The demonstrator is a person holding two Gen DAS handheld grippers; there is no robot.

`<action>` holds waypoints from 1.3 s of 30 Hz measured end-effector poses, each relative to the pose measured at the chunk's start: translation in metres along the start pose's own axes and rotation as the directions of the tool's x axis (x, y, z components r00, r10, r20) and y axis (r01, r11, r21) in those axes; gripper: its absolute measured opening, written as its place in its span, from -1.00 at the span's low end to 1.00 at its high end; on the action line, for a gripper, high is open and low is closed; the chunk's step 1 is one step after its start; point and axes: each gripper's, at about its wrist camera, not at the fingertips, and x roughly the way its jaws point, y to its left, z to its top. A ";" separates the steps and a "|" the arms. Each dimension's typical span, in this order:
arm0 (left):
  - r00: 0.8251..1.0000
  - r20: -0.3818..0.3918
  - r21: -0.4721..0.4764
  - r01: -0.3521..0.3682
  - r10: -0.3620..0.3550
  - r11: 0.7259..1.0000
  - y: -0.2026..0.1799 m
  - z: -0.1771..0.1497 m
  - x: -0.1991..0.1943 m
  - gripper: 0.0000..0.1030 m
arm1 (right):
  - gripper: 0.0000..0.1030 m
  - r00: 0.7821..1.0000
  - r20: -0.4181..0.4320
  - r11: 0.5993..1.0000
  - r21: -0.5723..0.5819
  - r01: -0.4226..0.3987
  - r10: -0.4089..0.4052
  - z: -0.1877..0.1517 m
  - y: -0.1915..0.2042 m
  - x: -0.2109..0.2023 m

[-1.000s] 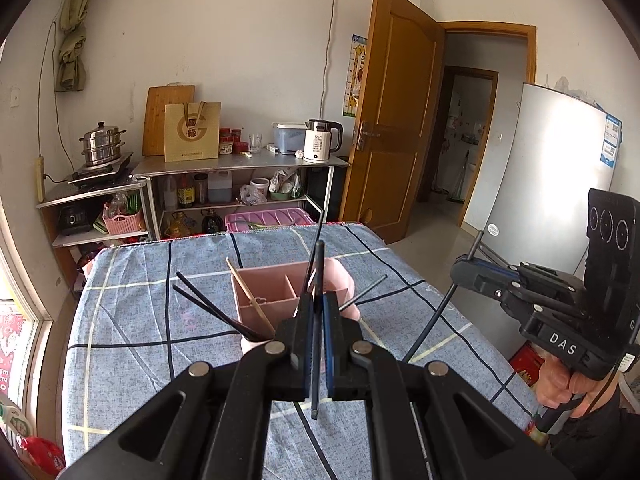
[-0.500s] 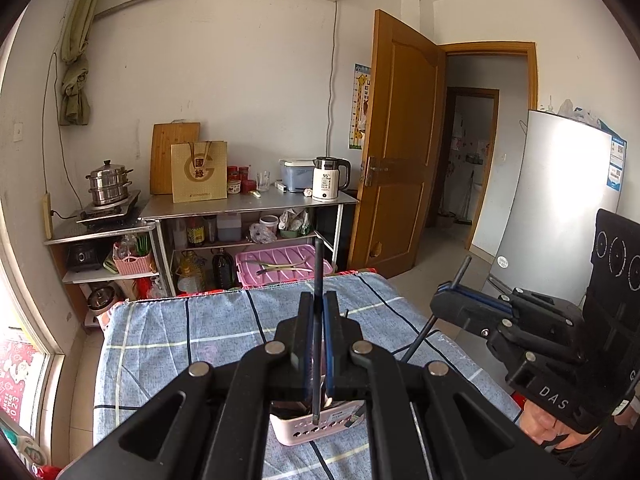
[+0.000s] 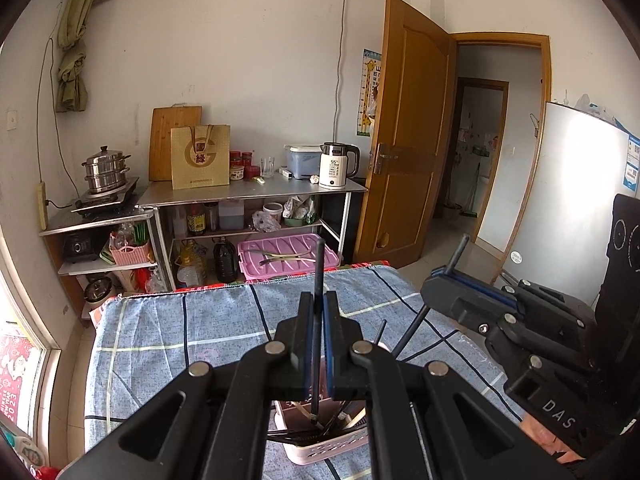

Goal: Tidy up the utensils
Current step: 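Lower both black chopsticks into the basket and open both tools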

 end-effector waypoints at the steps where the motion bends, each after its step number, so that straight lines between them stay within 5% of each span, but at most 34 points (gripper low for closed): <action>1: 1.000 -0.004 0.000 -0.001 0.001 1.000 0.001 -0.002 0.003 -0.90 | -0.92 1.000 -0.003 1.000 0.001 0.001 -0.001 -0.001 -0.001 0.003; 30: 0.985 -0.171 -0.063 0.003 -0.014 0.998 0.020 -0.063 0.040 -0.87 | -0.91 0.975 -0.221 1.000 0.006 0.015 -0.014 -0.051 -0.011 0.037; 34: 0.991 -0.132 -0.069 0.005 -0.014 0.998 0.020 -0.059 0.028 -0.42 | -0.75 0.981 -0.191 1.000 0.005 0.021 -0.020 -0.042 -0.011 0.027; 39: 0.997 -0.076 -0.071 -0.001 -0.004 0.997 0.019 -0.052 0.005 -0.36 | -0.71 0.988 -0.153 1.000 0.012 0.029 -0.027 -0.035 -0.012 0.009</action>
